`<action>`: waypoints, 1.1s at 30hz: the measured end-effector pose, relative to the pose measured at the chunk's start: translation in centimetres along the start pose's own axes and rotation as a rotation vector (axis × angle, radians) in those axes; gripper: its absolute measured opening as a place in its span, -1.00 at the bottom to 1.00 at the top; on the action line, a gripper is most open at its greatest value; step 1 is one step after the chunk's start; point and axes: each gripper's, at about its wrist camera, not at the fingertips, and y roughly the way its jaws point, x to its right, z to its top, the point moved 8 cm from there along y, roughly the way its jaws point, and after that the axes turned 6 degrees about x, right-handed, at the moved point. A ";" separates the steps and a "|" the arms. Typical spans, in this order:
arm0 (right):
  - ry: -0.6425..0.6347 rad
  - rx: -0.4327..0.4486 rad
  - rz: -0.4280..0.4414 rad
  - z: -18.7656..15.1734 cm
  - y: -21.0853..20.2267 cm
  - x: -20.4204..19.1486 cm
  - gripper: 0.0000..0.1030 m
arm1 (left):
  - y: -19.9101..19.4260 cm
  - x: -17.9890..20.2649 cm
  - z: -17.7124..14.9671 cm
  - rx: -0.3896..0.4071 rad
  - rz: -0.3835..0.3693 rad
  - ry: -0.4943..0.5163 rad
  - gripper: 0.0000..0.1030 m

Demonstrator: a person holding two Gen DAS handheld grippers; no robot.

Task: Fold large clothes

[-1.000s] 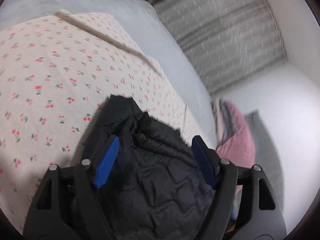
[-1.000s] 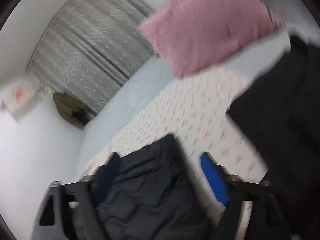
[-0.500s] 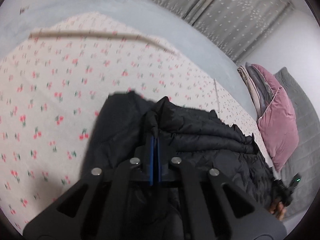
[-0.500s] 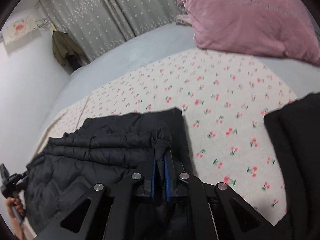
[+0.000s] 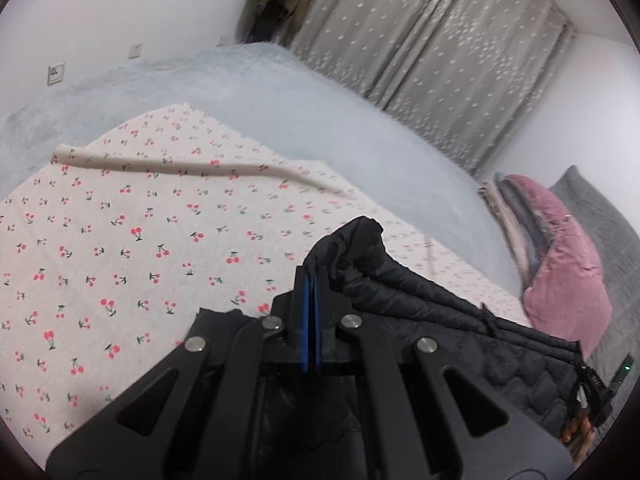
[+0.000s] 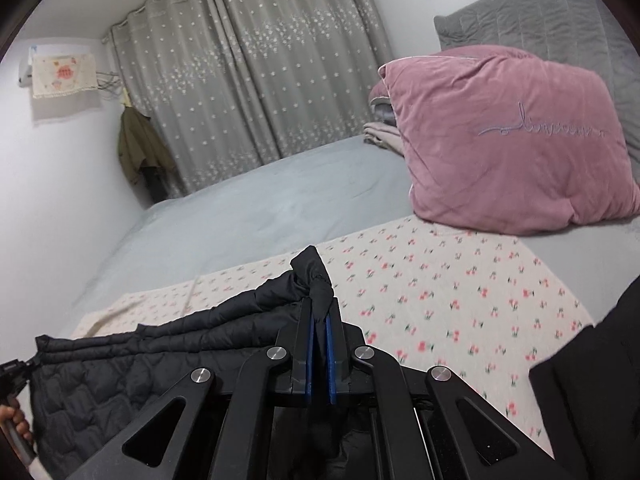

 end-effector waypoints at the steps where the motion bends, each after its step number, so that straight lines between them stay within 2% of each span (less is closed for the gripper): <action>1: 0.003 -0.004 -0.017 -0.2 0.8 0.2 -0.92 | 0.9 -0.5 -0.3 -0.009 0.028 0.003 -0.95; 5: 0.006 -0.062 -0.086 -2.8 4.4 1.3 -0.92 | 3.9 -2.8 -2.3 -0.065 0.112 0.004 -0.94; 7: 0.017 -0.120 -0.121 -5.1 6.6 2.1 -0.92 | 5.0 -3.4 -3.6 -0.093 0.140 0.016 -0.93; 10: 0.069 -0.215 -0.152 -8.0 8.8 3.6 -0.91 | 5.6 -3.2 -4.6 -0.104 0.170 0.053 -0.92; 13: 0.073 -0.265 -0.176 -9.1 9.3 4.0 -0.88 | 5.9 -3.0 -5.2 -0.116 0.192 0.089 -0.85; 15: 0.056 -0.280 -0.187 -9.5 9.4 3.9 -0.77 | 6.1 -3.2 -5.5 -0.139 0.178 0.069 -0.80; 17: 0.060 -0.307 -0.194 -9.9 9.4 4.0 -0.62 | 5.8 -3.5 -5.5 -0.158 0.140 0.037 -0.68; 18: 0.068 -0.322 -0.195 -9.9 9.4 4.2 -0.57 | 5.5 -3.6 -5.5 -0.175 0.122 0.023 -0.54; 20: 0.120 -0.363 -0.177 -9.2 8.4 4.5 -0.44 | 3.4 -3.4 -4.8 -0.167 0.064 -0.006 -0.37; 21: 0.164 -0.364 -0.155 -8.4 7.5 4.5 -0.40 | 2.5 -3.4 -4.3 -0.149 0.055 -0.018 -0.19; 22: 0.201 -0.356 -0.134 -7.8 6.9 4.4 -0.20 | 0.7 -3.4 -3.5 -0.110 0.049 -0.036 -0.01; 23: 0.256 -0.334 -0.107 -6.7 5.3 4.3 0.31 | -0.7 -3.1 -3.0 -0.079 0.041 -0.047 0.04; 24: 0.276 -0.316 -0.097 -6.2 4.4 4.1 0.55 | -1.8 -2.8 -2.7 -0.059 0.031 -0.050 0.09; 25: 0.293 -0.269 -0.083 -5.4 2.4 3.7 0.67 | -3.5 -1.8 -2.8 -0.042 0.015 -0.033 0.10; 27: 0.259 -0.257 -0.047 -5.2 -0.1 2.3 0.67 | -5.6 0.3 -3.6 -0.040 0.013 0.037 0.11; 29: 0.168 -0.296 -0.009 -6.0 -2.1 0.6 0.67 | -7.2 2.2 -4.9 -0.043 0.026 0.114 0.19; 31: 0.073 -0.318 -0.012 -7.2 -4.1 -0.4 0.67 | -9.1 4.4 -7.2 -0.041 0.038 0.183 0.31; 33: 0.061 -0.323 -0.030 -8.7 -6.4 -0.4 0.67 | -10.3 5.7 -9.1 -0.046 0.046 0.230 0.35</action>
